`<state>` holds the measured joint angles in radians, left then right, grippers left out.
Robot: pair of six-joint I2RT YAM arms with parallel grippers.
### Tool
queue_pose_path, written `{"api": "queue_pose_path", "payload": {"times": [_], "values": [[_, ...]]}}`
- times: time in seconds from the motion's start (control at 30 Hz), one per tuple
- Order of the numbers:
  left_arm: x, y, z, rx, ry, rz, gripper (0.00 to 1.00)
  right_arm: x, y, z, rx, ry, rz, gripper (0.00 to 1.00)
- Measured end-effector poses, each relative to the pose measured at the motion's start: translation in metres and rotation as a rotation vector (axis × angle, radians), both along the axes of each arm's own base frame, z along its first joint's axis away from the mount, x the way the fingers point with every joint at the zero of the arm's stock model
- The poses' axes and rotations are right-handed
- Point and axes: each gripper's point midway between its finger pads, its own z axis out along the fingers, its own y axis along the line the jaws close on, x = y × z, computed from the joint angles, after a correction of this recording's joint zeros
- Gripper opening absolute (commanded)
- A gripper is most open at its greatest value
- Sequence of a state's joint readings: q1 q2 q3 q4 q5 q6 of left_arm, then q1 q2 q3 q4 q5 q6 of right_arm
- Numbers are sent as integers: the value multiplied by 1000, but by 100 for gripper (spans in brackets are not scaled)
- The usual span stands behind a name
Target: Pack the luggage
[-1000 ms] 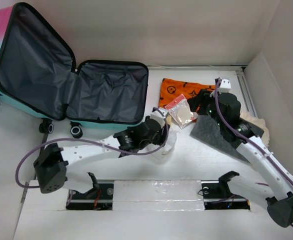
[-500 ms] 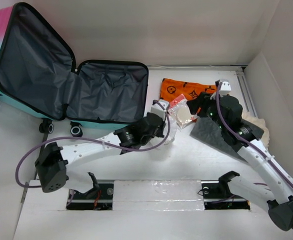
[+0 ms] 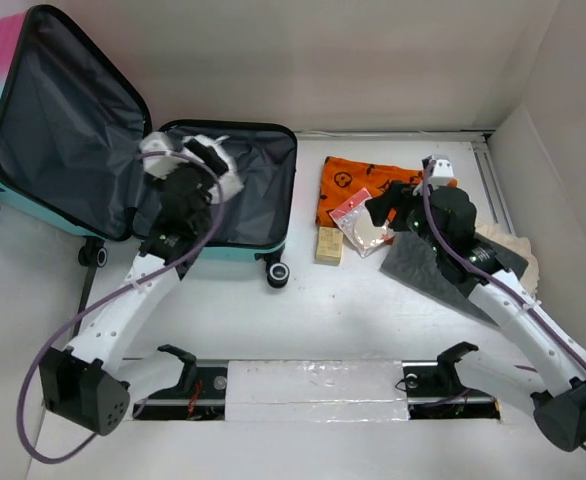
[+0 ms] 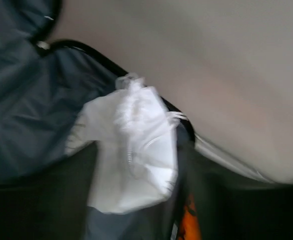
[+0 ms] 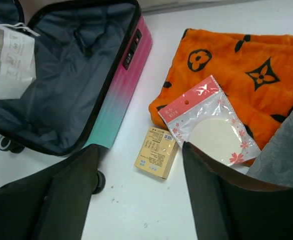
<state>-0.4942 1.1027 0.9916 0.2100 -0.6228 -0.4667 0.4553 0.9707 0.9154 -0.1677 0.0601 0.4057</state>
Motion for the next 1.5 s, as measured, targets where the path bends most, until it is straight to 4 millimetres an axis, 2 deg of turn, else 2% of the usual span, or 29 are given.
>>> {"api": "queue_pose_path", "payload": {"times": [0.03,0.07,0.1,0.13,0.2,0.23,0.37,0.5,0.6,0.7,0.73,0.77,0.87,0.97,1.03,1.17,1.27,1.3,1.33,1.4,1.43,1.5], "values": [[6,25,-2,-27,-3,65,100,2,3,-4,-6,11,7,80],[11,45,-3,-54,-6,116,100,4,5,-9,-12,23,10,80],[14,57,-8,-68,0,146,100,8,9,-17,-24,40,16,81],[17,66,-13,-80,8,168,100,11,10,-23,-32,52,17,81],[17,64,-27,-94,26,152,100,20,13,-40,-57,96,9,81],[15,55,-40,-101,44,114,100,25,15,-49,-71,118,2,81],[9,28,-70,-108,99,-4,100,51,19,-92,-144,216,-43,83],[3,-7,-81,-125,111,-192,100,83,18,-130,-214,291,-96,88],[-4,-33,-87,-98,120,-290,100,110,7,-151,-247,331,-136,88],[-17,-82,-93,-45,131,-431,98,136,-3,-158,-259,339,-157,88],[-23,-98,-97,-29,141,-486,94,143,-6,-159,-263,336,-164,89],[-28,-112,-99,-18,145,-531,85,151,-8,-157,-266,329,-168,89],[-37,-134,-101,-6,146,-620,75,165,-6,-153,-264,307,-145,89],[-46,-149,-97,1,127,-675,74,175,-2,-155,-249,302,-108,86],[-53,-160,-93,4,114,-710,73,176,2,-164,-240,316,-80,84],[-63,-171,-91,5,106,-758,70,172,9,-183,-225,352,-30,76],[-63,-170,-90,3,101,-756,69,169,11,-187,-216,362,-12,50],[-64,-169,-89,2,100,-756,67,170,12,-186,-211,358,-10,35],[-64,-169,-89,1,99,-756,67,170,12,-185,-210,354,-6,26],[-66,-168,-89,1,97,-758,66,171,12,-184,-200,351,-5,14],[-66,-168,-89,0,96,-759,66,171,11,-184,-198,350,-6,0],[-67,-167,-89,-1,95,-759,66,168,9,-186,-194,356,-7,0]]}}
